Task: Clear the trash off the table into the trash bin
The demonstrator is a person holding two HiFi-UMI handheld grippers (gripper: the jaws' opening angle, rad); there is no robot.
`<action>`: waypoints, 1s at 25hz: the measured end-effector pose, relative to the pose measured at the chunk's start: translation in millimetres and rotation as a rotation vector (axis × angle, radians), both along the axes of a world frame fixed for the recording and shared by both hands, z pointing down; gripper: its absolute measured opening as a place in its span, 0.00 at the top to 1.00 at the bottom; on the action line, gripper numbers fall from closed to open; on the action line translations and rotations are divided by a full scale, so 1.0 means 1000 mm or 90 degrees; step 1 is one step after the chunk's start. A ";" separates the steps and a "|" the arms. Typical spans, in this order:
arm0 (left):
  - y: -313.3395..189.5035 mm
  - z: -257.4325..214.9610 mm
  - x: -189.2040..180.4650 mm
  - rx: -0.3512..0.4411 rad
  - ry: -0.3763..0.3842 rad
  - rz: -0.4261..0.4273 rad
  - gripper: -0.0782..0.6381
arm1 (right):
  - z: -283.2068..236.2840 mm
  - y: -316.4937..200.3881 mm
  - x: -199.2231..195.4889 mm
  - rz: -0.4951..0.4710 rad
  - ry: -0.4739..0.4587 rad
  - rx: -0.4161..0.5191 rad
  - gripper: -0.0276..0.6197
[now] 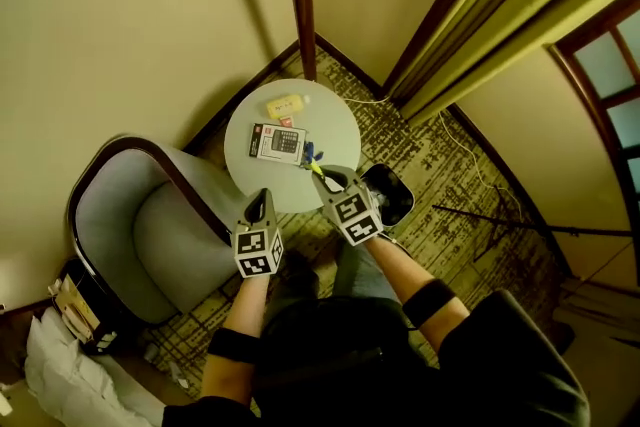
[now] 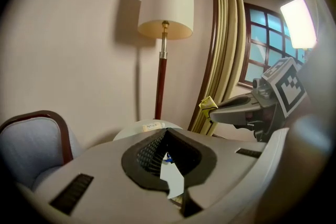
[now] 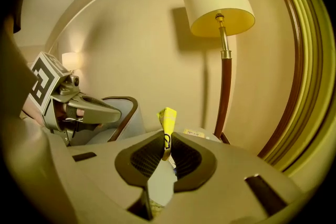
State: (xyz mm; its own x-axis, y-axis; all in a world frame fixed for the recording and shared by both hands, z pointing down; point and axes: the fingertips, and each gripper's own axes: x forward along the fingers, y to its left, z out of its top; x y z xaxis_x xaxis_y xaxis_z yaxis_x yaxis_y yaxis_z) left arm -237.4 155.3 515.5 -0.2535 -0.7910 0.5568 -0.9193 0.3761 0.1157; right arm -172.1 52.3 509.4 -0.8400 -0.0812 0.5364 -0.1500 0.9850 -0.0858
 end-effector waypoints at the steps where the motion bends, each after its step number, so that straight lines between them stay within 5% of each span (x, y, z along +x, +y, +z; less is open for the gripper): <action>1: 0.002 -0.001 0.000 0.001 -0.005 0.005 0.89 | -0.002 0.004 0.002 0.006 -0.002 -0.001 0.87; 10: -0.032 -0.018 0.048 0.017 -0.013 0.131 0.89 | -0.010 -0.011 0.064 0.130 -0.003 0.002 0.87; 19: -0.111 -0.031 0.195 0.054 -0.017 0.385 0.89 | -0.012 -0.050 0.237 0.372 0.024 0.005 0.87; 25: -0.131 -0.021 0.259 0.056 -0.012 0.498 0.89 | 0.003 -0.049 0.310 0.472 0.040 0.001 0.87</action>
